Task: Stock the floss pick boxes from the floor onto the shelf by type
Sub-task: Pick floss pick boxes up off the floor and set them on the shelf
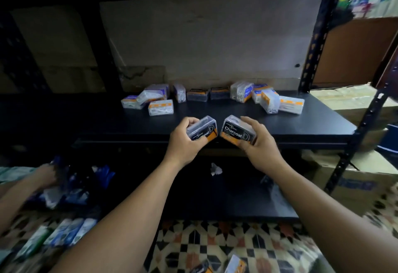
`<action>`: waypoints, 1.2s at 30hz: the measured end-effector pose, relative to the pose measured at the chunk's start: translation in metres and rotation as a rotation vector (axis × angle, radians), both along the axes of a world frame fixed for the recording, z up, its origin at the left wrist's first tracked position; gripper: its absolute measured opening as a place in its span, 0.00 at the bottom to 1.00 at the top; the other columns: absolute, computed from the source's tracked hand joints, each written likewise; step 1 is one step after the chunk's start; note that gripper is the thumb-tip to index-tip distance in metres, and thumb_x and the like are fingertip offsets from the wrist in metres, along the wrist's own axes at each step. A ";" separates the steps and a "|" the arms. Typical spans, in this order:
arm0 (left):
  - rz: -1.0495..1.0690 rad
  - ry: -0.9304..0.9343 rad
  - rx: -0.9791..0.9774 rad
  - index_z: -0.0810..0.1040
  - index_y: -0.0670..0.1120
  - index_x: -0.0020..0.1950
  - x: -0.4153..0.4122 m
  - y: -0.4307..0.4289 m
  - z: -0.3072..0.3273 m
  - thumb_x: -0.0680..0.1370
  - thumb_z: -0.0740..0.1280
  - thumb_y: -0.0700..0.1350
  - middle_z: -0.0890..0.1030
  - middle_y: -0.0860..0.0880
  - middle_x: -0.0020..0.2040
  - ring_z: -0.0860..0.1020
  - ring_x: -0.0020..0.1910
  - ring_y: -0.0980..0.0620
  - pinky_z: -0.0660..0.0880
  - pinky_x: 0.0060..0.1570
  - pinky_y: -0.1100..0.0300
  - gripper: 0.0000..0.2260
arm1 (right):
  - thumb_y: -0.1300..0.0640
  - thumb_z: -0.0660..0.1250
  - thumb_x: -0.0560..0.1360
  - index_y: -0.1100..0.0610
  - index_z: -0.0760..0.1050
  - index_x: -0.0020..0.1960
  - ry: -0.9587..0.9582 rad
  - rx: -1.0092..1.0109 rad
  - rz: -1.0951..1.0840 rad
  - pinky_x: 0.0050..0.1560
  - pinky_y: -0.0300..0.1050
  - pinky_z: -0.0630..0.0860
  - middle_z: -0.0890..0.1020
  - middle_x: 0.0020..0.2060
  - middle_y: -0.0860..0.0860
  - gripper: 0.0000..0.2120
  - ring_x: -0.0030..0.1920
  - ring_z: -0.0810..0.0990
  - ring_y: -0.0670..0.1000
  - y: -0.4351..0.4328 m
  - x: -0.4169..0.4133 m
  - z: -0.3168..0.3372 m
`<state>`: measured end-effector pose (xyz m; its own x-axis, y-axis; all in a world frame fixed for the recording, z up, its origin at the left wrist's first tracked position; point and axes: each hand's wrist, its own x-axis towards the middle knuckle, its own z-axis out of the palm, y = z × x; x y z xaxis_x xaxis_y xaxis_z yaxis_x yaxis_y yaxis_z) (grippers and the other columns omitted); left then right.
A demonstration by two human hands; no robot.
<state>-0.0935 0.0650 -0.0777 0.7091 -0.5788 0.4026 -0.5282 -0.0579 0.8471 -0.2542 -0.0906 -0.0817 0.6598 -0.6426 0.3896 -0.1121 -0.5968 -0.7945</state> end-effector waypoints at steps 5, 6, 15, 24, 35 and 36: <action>0.025 0.019 0.171 0.76 0.53 0.48 -0.039 0.044 -0.040 0.65 0.74 0.49 0.80 0.56 0.44 0.78 0.40 0.58 0.73 0.36 0.68 0.14 | 0.62 0.74 0.71 0.53 0.72 0.69 0.188 0.089 0.001 0.62 0.48 0.76 0.78 0.58 0.51 0.28 0.57 0.79 0.51 0.019 -0.034 -0.046; 0.025 0.035 0.232 0.76 0.52 0.49 -0.043 0.051 -0.054 0.67 0.75 0.47 0.79 0.56 0.44 0.77 0.40 0.58 0.73 0.35 0.68 0.14 | 0.60 0.74 0.71 0.51 0.74 0.66 0.250 0.110 0.000 0.58 0.50 0.78 0.80 0.56 0.51 0.25 0.55 0.81 0.52 0.023 -0.041 -0.058; -0.057 0.194 0.887 0.79 0.50 0.51 -0.051 0.053 -0.218 0.71 0.74 0.45 0.82 0.49 0.47 0.79 0.42 0.51 0.77 0.41 0.56 0.10 | 0.58 0.75 0.70 0.50 0.78 0.50 0.907 0.270 0.091 0.36 0.46 0.78 0.83 0.41 0.52 0.11 0.38 0.81 0.51 0.032 -0.059 -0.206; -0.103 0.274 1.153 0.77 0.48 0.45 -0.038 0.049 -0.309 0.74 0.73 0.48 0.79 0.47 0.47 0.76 0.42 0.48 0.66 0.35 0.58 0.07 | 0.54 0.75 0.72 0.56 0.79 0.62 1.342 0.231 0.432 0.45 0.41 0.75 0.80 0.56 0.50 0.19 0.48 0.78 0.50 0.041 -0.045 -0.291; -0.035 0.373 1.221 0.77 0.47 0.66 -0.025 0.052 -0.351 0.76 0.67 0.51 0.81 0.45 0.63 0.79 0.59 0.46 0.76 0.58 0.54 0.19 | 0.57 0.61 0.81 0.51 0.66 0.76 1.339 0.143 0.436 0.70 0.44 0.65 0.65 0.77 0.52 0.24 0.74 0.66 0.54 0.040 -0.045 -0.340; -0.032 0.380 1.219 0.79 0.46 0.63 -0.026 0.052 -0.348 0.75 0.67 0.51 0.82 0.45 0.59 0.80 0.54 0.46 0.77 0.53 0.54 0.17 | 0.58 0.62 0.80 0.51 0.66 0.76 1.322 0.160 0.421 0.69 0.43 0.66 0.65 0.76 0.52 0.24 0.73 0.67 0.54 0.039 -0.045 -0.340</action>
